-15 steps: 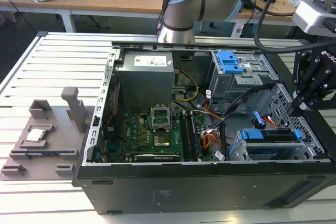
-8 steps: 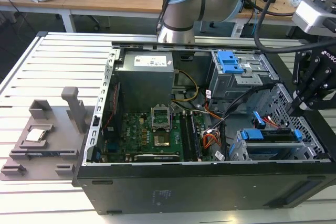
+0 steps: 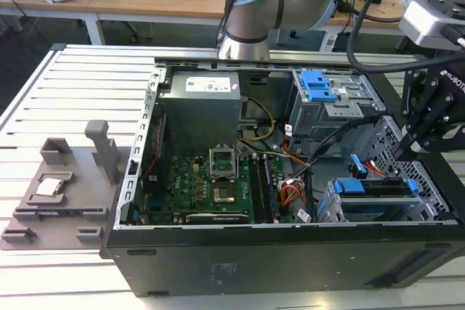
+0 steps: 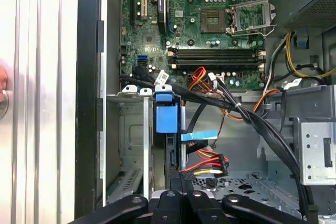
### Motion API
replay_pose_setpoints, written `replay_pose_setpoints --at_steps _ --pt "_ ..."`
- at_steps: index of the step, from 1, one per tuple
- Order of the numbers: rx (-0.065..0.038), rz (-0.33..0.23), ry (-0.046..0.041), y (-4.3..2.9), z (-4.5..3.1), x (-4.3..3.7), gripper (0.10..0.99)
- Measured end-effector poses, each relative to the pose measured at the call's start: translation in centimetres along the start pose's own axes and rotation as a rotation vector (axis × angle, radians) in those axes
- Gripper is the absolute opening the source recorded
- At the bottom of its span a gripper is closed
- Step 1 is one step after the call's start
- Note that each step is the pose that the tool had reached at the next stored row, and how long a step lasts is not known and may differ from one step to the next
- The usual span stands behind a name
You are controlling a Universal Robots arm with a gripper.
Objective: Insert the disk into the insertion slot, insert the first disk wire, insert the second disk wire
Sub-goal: 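Insert the second disk wire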
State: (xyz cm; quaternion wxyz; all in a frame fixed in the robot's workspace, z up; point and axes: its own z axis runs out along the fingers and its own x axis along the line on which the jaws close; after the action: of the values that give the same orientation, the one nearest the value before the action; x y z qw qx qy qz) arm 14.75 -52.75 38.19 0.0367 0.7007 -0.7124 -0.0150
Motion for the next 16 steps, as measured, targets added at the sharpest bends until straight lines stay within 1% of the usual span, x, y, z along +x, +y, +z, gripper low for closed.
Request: replay_pose_setpoints --at_steps 1,4,5,7,8,10,12,14,15,16 --pt "0.000 0.000 0.0000 0.14 0.01 0.00 0.106" --pt "0.000 0.000 0.0000 0.97 0.07 0.02 0.106" --pt "0.000 0.000 0.0000 1.39 0.10 0.02 0.106" --pt "0.000 0.000 0.0000 1.68 0.12 0.03 0.106" --pt "0.000 0.000 0.0001 2.13 0.15 0.03 0.106" --pt "0.000 0.000 0.0000 2.53 0.20 0.04 0.106" --pt "0.000 0.000 0.0000 3.18 0.29 0.02 0.106" --pt "0.000 0.000 -0.0001 3.49 0.34 -0.39 0.106" --pt "0.000 0.000 0.0001 3.55 0.33 -0.83 0.106" --pt "0.000 0.000 0.0000 3.61 0.33 -1.88 0.106"
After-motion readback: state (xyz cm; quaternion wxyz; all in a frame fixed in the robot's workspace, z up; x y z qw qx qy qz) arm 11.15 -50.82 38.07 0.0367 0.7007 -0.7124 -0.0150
